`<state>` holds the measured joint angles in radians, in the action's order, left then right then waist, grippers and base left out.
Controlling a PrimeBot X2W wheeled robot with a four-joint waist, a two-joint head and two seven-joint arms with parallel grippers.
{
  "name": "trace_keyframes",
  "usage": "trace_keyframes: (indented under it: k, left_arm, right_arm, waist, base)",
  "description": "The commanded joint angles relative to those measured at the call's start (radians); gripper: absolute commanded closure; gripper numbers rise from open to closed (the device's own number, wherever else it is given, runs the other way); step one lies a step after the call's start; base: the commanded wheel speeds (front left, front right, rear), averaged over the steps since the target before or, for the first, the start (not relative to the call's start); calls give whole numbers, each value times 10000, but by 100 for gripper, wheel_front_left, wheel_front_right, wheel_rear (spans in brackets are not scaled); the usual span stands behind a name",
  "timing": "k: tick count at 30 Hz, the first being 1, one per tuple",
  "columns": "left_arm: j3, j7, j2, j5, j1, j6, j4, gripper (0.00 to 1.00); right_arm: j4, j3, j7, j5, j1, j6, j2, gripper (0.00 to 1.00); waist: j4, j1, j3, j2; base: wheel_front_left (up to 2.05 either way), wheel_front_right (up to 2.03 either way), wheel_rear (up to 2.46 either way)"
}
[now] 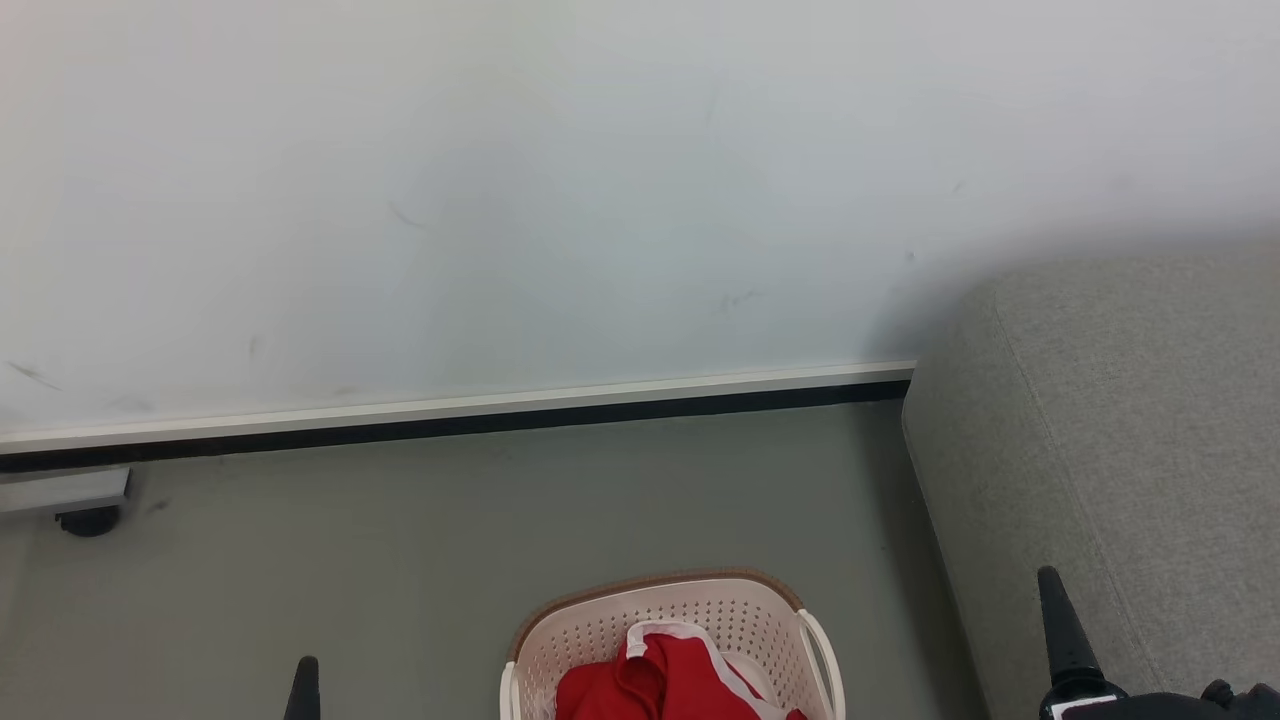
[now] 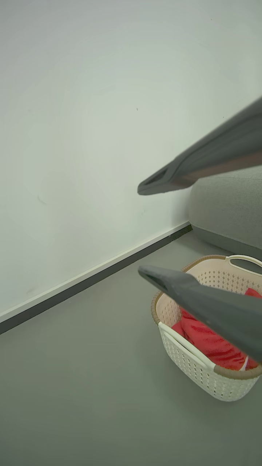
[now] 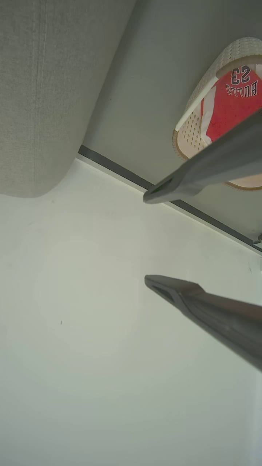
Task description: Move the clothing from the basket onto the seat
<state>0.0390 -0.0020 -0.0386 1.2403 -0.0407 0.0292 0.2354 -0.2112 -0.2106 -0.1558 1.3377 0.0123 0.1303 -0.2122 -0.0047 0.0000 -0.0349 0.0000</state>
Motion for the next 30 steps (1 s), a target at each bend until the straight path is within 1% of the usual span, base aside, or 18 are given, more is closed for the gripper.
trace_keyframes:
  k: [1,5,6,8,14,23,30]
  left_arm:
    - [-99,-424,-101,-1889,32,-296,-318,0]
    - [-120,-582,-104,-2784,31,-358,-385,0]
    - [-120,-582,-104,-2784,31,-358,-385,0]
    - [-200,-690,-115,-3513,31,-347,-427,0]
    - [-385,-911,-143,-4759,35,-310,-466,0]
    - [-560,-1201,-205,-5967,46,-127,-380,0]
    - [-594,-1426,-244,-6705,-8,-76,-346,0]
  right_arm:
    - [422,343,721,-2295,94,4,184,0]
    - [554,466,883,-3179,70,4,268,0]
    - [554,466,883,-3179,70,4,268,0]
    - [606,539,986,-3816,48,4,327,0]
    - [666,685,1165,-4929,-39,4,455,0]
    - [718,944,1402,-6167,-142,4,666,0]
    - [776,1064,1590,-7045,-133,4,779,0]
  waist:
    - [-7,0,-62,0]
    - [-3,0,-73,0]
    - [-3,0,-73,0]
    - [6,0,-87,0]
    - [44,0,-124,0]
    - [44,0,-192,0]
    - [-13,0,-250,0]
  base:
    - [0,0,0]
    - [0,0,0]
    - [0,0,0]
    - [0,0,0]
    - [0,0,0]
    - [0,0,0]
    - [0,0,0]
